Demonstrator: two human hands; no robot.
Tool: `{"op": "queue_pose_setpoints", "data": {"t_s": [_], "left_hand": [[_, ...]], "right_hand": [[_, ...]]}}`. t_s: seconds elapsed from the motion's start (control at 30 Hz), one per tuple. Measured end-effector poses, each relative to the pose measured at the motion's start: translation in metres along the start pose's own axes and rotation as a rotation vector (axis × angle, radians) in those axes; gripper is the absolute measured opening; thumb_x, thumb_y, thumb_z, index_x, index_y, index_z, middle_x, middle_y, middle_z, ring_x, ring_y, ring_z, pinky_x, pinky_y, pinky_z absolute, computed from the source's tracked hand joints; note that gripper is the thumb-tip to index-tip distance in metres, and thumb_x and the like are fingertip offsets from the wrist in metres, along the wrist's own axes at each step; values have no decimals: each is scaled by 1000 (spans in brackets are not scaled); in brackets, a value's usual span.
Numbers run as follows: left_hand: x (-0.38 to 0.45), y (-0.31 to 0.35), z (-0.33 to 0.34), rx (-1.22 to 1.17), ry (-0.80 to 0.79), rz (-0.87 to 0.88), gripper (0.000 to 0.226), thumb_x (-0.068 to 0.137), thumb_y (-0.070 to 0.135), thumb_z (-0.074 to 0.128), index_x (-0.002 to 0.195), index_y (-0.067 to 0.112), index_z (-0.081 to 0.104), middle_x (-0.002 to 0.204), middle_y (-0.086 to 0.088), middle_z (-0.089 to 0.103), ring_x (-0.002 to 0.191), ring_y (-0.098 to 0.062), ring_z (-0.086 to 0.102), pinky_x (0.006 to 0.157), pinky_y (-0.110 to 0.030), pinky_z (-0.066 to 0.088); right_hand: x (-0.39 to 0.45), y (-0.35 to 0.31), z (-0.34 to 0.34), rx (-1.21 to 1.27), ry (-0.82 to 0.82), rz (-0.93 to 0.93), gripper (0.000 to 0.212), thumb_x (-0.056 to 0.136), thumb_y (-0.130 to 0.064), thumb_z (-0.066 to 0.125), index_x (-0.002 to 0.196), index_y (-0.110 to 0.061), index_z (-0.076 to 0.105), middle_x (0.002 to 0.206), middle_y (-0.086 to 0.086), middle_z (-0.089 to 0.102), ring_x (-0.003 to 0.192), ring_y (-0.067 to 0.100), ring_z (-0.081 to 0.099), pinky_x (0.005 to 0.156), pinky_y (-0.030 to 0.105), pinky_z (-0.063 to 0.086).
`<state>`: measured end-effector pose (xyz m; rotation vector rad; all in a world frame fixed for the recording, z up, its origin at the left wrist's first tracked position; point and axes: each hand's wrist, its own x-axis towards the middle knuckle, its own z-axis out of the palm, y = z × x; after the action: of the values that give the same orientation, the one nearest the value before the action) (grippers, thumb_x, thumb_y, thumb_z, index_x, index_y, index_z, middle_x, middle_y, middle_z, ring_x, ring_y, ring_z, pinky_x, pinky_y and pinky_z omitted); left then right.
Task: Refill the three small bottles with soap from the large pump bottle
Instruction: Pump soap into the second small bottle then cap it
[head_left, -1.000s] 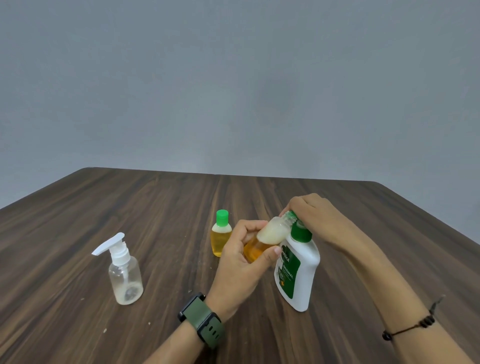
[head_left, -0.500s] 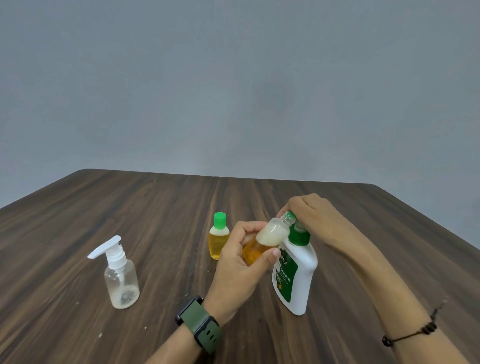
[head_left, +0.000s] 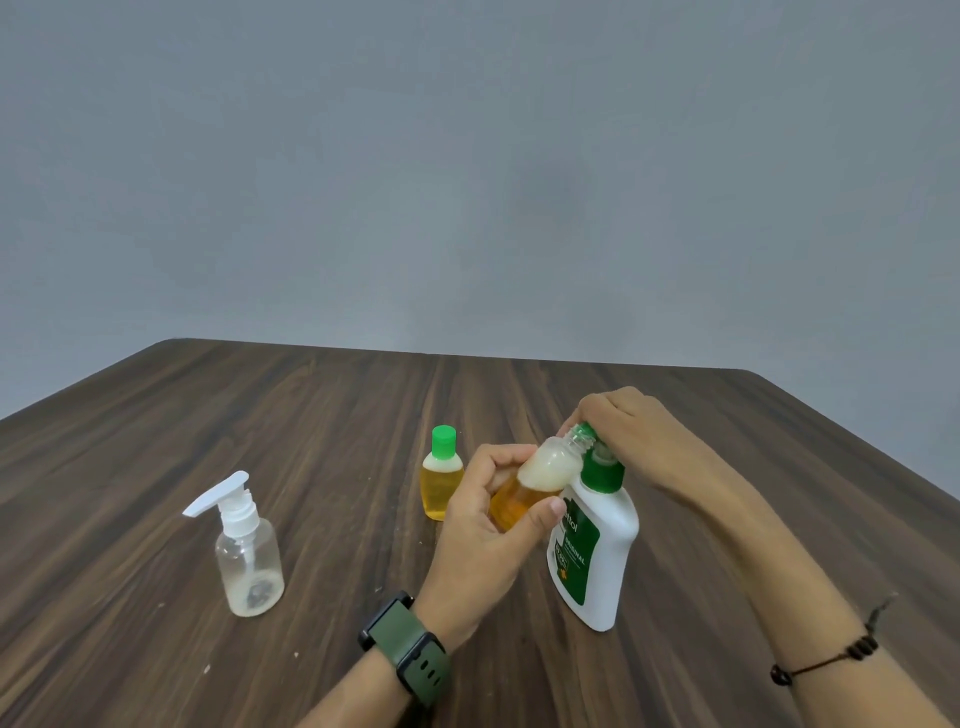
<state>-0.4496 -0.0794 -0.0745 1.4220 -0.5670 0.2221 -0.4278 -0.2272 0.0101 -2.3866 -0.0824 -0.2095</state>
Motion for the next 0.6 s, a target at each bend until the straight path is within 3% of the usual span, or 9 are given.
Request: {"op": "queue_pose_setpoints", "data": {"t_s": [0.1, 0.3, 0.5, 0.6], "left_hand": [[-1, -2, 1, 22, -15, -8, 37, 73, 26, 65, 106, 24, 50, 100, 30, 63, 98, 2, 60, 76, -13, 50], [0, -1, 1, 6, -4, 0, 37, 73, 23, 66, 107, 23, 51, 103, 25, 66, 98, -1, 62, 75, -15, 51], [-1, -1, 0, -5, 5, -4, 37, 72, 22, 66, 106, 22, 52, 100, 25, 66, 98, 0, 62, 74, -14, 51], [-2, -2, 1, 8, -6, -15, 37, 72, 24, 66, 105, 24, 51, 100, 26, 65, 97, 0, 62, 74, -14, 50]], "right_hand": [[-3, 7, 5, 10, 6, 3, 42, 93, -20, 32, 99, 13, 58, 104, 30, 61, 75, 35, 50, 66, 32, 35], [0, 1, -1, 2, -23, -3, 42, 94, -20, 33, 100, 13, 58, 103, 29, 61, 75, 21, 46, 68, 32, 35], [-1, 3, 2, -21, 4, -7, 41, 94, -19, 33, 98, 13, 58, 103, 28, 61, 73, 23, 46, 66, 31, 34], [-5, 7, 5, -4, 8, 8, 42, 94, -20, 32, 101, 13, 57, 105, 30, 60, 83, 43, 52, 66, 31, 33]]}}
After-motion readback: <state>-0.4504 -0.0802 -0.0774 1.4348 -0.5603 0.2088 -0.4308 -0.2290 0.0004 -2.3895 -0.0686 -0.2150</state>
